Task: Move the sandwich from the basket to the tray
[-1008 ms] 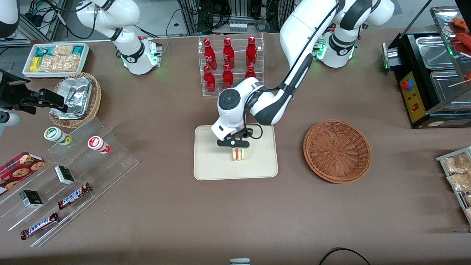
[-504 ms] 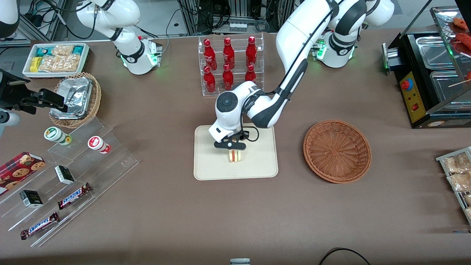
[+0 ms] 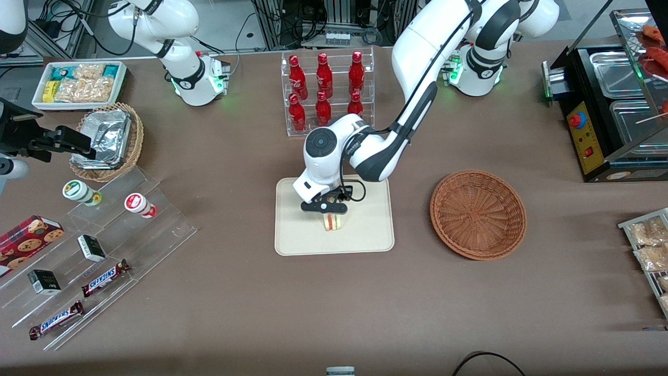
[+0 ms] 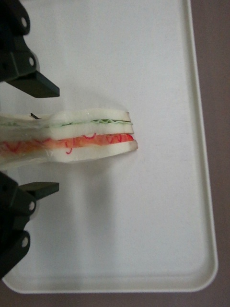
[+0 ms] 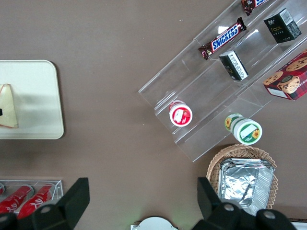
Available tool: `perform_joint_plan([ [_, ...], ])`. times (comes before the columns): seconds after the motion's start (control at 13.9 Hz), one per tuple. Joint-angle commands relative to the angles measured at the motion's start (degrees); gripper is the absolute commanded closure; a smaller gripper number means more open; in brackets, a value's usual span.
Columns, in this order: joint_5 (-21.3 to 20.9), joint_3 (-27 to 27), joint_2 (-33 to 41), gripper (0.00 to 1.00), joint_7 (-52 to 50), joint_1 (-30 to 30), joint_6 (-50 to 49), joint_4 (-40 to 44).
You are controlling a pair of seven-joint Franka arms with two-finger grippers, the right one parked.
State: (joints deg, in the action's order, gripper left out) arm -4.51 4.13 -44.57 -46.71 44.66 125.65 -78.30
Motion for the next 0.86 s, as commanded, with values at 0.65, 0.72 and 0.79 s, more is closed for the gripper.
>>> perform_joint_plan([
  [0.65,0.46,-0.35,31.44,0.00,-3.41,-21.07,-16.67,-10.71],
  [0.72,1.94,-0.35,33.73,0.00,-0.25,-23.62,-17.02,-12.21],
  [0.79,3.26,-0.43,35.93,0.00,3.26,-26.43,-18.59,-13.19],
])
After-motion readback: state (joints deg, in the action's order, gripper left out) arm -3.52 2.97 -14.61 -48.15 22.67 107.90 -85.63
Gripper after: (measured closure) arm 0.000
